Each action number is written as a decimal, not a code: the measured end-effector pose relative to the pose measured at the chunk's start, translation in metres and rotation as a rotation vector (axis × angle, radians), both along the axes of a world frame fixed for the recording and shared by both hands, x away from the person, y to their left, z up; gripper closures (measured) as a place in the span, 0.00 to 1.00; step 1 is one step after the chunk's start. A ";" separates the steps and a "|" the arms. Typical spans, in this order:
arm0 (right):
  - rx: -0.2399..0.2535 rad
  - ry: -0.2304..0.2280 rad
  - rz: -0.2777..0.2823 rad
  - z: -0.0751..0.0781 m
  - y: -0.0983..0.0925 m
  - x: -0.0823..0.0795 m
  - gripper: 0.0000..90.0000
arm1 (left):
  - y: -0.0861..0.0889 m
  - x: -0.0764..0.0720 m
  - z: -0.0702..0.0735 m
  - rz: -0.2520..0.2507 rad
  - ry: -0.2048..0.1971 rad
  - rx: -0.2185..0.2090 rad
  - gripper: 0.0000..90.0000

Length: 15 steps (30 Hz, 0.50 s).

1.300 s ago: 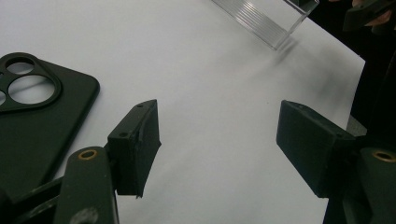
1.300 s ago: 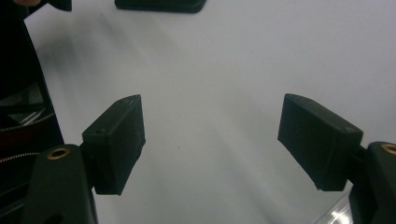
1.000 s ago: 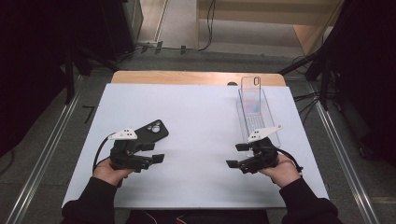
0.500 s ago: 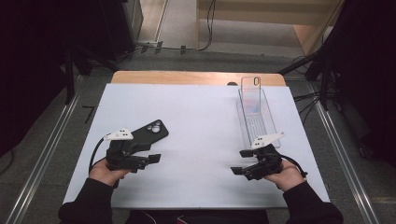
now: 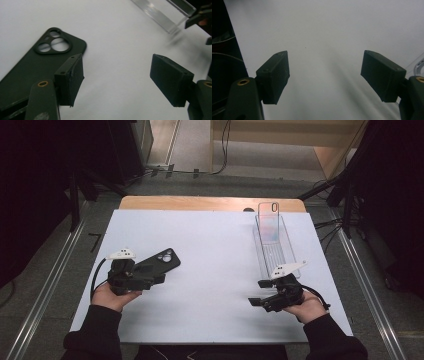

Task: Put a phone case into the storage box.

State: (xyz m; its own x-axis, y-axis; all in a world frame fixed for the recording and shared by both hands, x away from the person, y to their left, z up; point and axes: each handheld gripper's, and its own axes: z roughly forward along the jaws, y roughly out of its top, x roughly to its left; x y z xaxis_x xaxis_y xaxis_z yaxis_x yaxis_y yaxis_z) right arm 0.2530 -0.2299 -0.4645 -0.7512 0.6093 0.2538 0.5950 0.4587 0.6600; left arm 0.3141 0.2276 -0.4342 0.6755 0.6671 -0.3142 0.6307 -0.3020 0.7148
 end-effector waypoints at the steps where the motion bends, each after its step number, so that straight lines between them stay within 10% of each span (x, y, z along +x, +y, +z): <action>1: 0.002 -0.005 0.001 0.000 0.000 0.000 0.24 | 0.001 0.003 0.000 0.009 -0.003 0.011 0.30; 15: -0.002 -0.004 0.002 0.000 0.000 0.000 0.24 | 0.019 0.029 0.000 0.128 0.032 0.016 0.37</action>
State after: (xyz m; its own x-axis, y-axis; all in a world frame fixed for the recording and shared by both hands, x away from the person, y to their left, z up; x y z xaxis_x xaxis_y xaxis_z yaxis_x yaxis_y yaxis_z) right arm 0.2530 -0.2302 -0.4647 -0.7535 0.6082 0.2495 0.5915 0.4615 0.6612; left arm 0.3433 0.2463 -0.4345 0.5745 0.7520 -0.3231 0.6871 -0.2287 0.6896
